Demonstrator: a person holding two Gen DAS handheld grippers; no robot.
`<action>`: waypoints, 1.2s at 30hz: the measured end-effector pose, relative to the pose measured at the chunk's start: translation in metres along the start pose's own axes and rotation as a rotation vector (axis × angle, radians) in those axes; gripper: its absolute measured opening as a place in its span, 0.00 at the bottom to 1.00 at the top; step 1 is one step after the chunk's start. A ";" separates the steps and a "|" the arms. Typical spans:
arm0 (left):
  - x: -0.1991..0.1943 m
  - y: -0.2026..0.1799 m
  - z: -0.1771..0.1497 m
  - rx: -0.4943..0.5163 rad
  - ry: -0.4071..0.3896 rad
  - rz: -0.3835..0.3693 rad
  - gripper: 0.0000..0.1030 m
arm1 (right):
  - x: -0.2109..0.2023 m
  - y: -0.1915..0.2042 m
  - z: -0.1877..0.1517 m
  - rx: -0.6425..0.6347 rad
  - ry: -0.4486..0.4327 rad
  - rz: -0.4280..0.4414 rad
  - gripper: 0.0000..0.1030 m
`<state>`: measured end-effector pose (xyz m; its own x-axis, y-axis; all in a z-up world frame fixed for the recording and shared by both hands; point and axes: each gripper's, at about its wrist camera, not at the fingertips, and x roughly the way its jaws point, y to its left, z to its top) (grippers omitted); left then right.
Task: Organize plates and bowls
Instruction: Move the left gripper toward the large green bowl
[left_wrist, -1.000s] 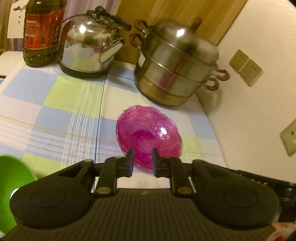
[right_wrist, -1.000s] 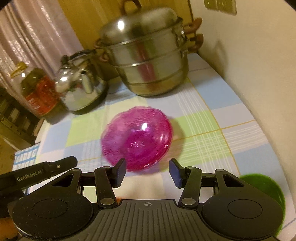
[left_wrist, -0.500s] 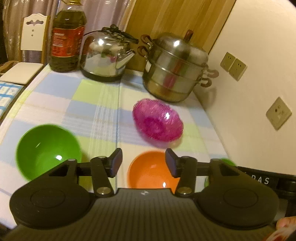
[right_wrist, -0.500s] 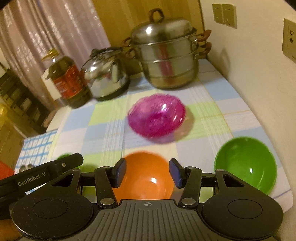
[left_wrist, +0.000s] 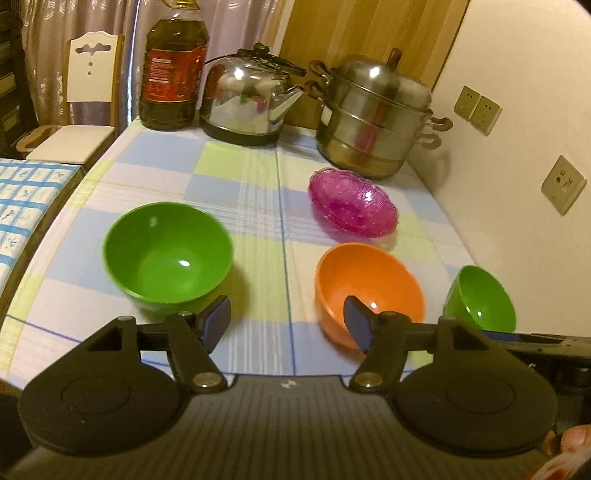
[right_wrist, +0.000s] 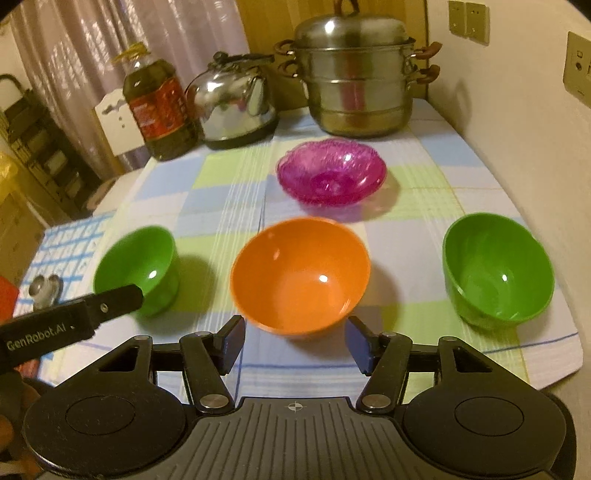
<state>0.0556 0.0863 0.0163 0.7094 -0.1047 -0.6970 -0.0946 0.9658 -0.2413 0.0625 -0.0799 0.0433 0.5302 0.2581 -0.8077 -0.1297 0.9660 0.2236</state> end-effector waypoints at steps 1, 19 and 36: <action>-0.002 0.002 -0.002 0.002 0.003 0.005 0.62 | 0.001 0.001 -0.002 -0.007 0.006 -0.001 0.58; -0.009 0.040 0.004 0.011 0.007 0.046 0.62 | 0.016 0.033 -0.008 -0.034 0.022 0.042 0.58; 0.046 0.154 0.050 -0.097 0.071 0.134 0.58 | 0.100 0.105 0.034 -0.064 0.047 0.193 0.58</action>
<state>0.1090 0.2420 -0.0189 0.6353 0.0037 -0.7722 -0.2544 0.9452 -0.2048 0.1305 0.0469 0.0044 0.4508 0.4374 -0.7781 -0.2792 0.8971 0.3425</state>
